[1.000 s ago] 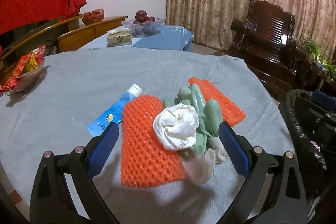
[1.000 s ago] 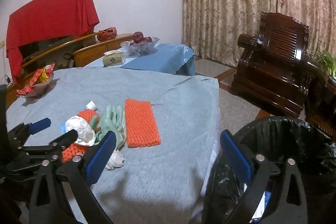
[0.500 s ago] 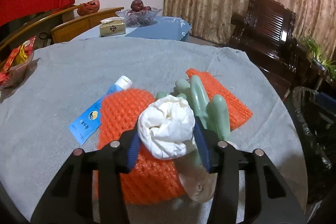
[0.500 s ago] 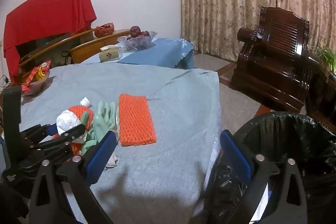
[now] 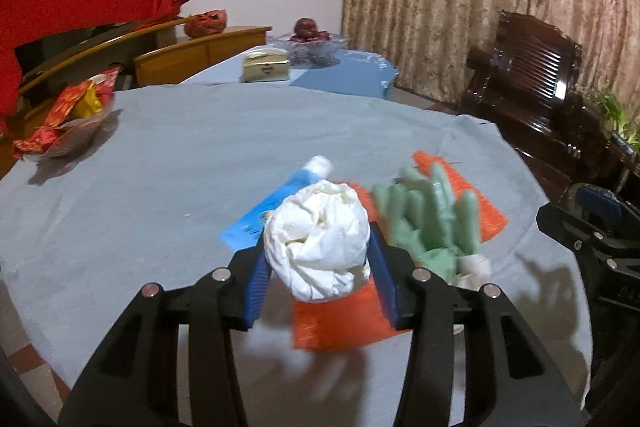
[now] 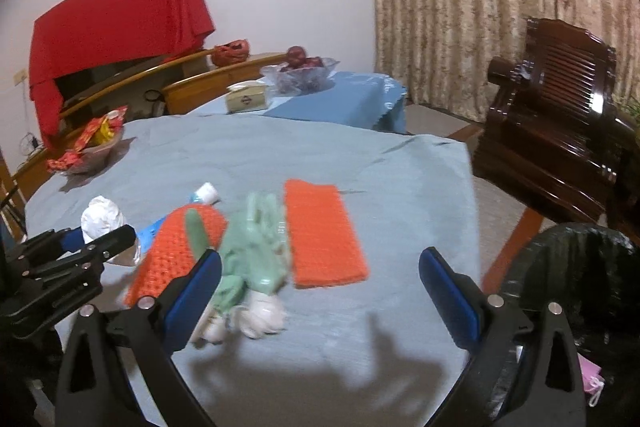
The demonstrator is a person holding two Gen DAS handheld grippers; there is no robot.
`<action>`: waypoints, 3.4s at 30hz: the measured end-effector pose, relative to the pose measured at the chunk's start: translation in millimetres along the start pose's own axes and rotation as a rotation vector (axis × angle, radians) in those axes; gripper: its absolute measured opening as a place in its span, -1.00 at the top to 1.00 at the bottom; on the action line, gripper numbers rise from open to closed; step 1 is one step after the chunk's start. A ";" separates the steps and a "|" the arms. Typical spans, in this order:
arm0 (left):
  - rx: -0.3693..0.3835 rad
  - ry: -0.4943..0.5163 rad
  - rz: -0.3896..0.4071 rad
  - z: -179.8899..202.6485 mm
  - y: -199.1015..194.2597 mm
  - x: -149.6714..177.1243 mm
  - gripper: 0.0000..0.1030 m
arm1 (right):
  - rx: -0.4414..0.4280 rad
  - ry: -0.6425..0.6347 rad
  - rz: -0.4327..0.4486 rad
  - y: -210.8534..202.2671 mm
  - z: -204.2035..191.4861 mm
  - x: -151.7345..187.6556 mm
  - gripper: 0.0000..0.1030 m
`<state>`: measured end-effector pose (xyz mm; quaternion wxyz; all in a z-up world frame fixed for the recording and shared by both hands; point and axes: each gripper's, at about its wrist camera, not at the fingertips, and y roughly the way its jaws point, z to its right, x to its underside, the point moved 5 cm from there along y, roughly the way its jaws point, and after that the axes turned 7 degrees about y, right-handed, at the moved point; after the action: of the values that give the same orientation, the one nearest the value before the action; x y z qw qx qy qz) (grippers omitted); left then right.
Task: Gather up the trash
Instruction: 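Grasp the orange foam mesh net with the right gripper while the left gripper holds the tissue, then carry the tissue and orange mesh net over the black bin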
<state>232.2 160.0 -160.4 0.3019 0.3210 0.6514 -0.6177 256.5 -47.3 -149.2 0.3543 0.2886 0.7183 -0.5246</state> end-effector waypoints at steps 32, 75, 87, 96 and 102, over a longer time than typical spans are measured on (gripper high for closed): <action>-0.092 -0.087 -0.036 -96.4 -12.9 39.9 0.15 | -0.106 -0.160 -0.219 68.9 -125.6 62.0 0.03; 0.078 0.023 0.090 26.0 -66.8 -19.6 0.15 | -0.027 0.008 0.032 -83.4 2.1 -9.6 0.46; 0.215 0.110 0.123 118.1 -72.6 -34.5 0.15 | 0.114 0.088 0.086 -123.2 76.8 -10.8 0.46; 0.344 0.199 0.137 204.7 -74.3 -44.1 0.15 | 0.213 0.156 0.111 -157.3 138.8 -1.2 0.45; 0.435 0.260 0.129 266.9 -66.9 -43.8 0.14 | 0.303 0.210 0.111 -177.2 188.3 13.0 0.45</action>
<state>205.1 -110.5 -99.5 0.1783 0.4959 0.5148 -0.6762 148.4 -277.3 -99.8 0.2583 0.4311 0.6472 -0.5732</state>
